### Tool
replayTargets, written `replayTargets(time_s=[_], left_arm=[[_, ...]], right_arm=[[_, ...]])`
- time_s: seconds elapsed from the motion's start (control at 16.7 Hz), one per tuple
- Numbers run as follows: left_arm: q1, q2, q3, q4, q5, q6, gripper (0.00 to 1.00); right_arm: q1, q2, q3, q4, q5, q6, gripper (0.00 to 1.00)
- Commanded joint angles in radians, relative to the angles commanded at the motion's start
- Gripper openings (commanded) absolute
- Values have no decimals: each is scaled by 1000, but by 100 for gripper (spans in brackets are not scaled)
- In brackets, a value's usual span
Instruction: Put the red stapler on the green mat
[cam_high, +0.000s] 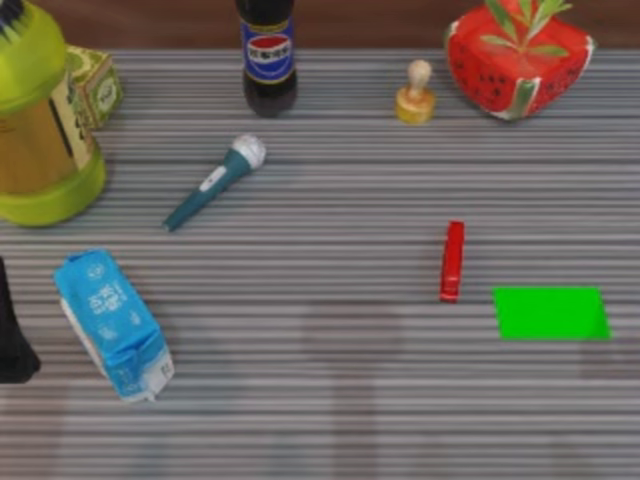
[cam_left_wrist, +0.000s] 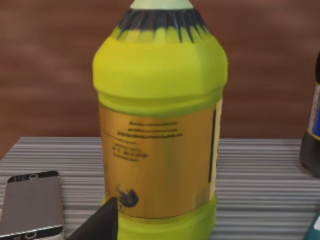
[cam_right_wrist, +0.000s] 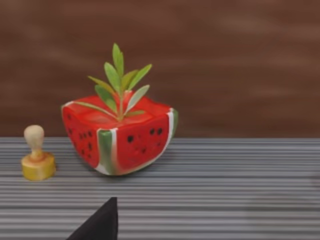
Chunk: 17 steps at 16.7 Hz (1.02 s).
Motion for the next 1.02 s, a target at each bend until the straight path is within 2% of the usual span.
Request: replayTargets(time_s=[0.24,0.42,0.66,1.02], left_arm=[[0,0,0,0,0,0,100],[0,0,0,0,0,0,100],[0,0,0,0,0,0,100],[0,0,0,0,0,0,100]], right_arm=[[9,30,30,-21,-2,11,100],[41,154,155,-105,-4,55,100],[103,465,451,-296,-4,148,100],[219,1134,1011,-677,2,319,100]])
